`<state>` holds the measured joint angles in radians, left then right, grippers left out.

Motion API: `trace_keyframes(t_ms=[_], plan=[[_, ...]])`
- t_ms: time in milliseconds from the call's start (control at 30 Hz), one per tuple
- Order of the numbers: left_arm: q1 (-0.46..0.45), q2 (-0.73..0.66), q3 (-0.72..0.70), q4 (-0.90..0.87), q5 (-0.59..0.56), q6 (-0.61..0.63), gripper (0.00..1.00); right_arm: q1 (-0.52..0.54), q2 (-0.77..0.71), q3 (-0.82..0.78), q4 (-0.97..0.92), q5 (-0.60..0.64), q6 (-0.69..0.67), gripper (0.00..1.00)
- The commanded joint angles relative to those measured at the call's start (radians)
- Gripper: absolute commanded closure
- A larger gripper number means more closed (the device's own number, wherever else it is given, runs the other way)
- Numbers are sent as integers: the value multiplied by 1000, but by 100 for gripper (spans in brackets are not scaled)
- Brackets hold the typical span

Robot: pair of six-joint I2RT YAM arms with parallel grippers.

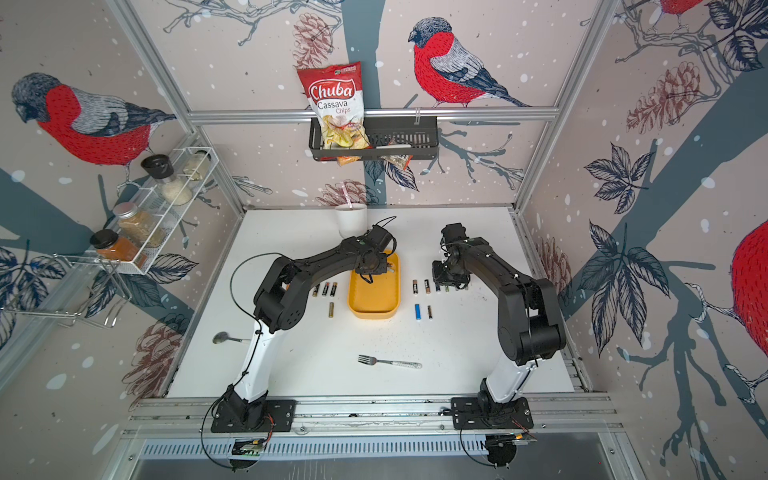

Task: Take the batteries out of the storage box
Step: Pick up the battery from the storage box.

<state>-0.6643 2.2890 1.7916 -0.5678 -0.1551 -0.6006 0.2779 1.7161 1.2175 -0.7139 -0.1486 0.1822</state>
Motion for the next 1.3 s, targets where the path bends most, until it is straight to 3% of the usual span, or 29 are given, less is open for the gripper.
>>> trace_keyframes(t_ms=[0,133,400,567,800,1267], plan=[[0,2,-3,-66,43,26,76,4,4,11,-9,-8,-4,69],[2,1,-16,-72,42,30,74,6,4,17,-13,-5,-3,69],[3,2,-15,-72,54,31,86,6,2,24,-22,1,-3,69],[3,-29,-18,-70,57,33,87,13,1,35,-25,2,-1,69],[3,-97,-21,-86,43,37,87,20,21,59,-17,-2,-3,69],[5,-300,-180,-54,43,18,87,28,43,119,-35,17,-11,69]])
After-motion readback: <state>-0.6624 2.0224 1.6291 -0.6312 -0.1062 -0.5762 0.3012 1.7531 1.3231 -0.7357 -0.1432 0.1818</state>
